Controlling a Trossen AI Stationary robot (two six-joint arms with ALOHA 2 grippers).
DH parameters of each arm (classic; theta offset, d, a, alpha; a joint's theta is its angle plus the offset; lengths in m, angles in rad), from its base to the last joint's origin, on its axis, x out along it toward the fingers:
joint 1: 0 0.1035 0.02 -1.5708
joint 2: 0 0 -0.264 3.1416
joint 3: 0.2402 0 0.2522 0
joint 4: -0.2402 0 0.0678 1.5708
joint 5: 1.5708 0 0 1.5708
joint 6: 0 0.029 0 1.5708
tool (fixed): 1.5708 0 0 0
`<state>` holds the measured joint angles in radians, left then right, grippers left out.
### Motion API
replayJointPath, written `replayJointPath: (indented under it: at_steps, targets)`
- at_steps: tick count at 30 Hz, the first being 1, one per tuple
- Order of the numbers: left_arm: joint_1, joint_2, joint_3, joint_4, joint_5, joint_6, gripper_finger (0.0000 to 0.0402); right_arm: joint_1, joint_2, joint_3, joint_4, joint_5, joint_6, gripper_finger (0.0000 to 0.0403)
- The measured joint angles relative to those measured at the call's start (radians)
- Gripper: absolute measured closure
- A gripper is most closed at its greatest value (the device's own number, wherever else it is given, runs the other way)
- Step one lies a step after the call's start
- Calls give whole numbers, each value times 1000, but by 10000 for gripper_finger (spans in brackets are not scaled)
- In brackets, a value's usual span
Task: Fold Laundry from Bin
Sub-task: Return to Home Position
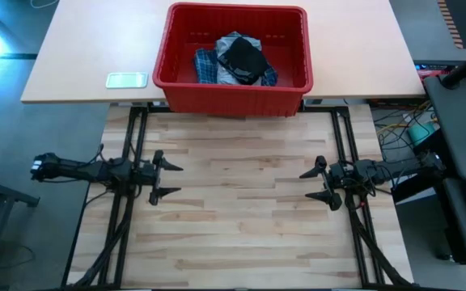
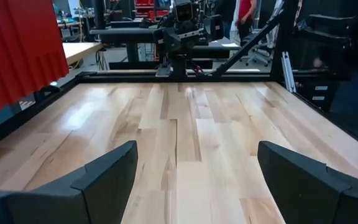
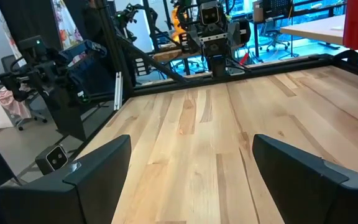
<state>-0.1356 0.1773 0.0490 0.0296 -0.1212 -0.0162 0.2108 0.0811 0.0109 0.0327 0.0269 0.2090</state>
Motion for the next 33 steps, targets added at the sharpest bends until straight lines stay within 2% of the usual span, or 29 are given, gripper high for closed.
replayJointPath:
  at_steps: [33]
  targets:
    - [0, 41, 1, 0, 0, 0, 86, 0, 0, 9, 2, 0, 0, 71]
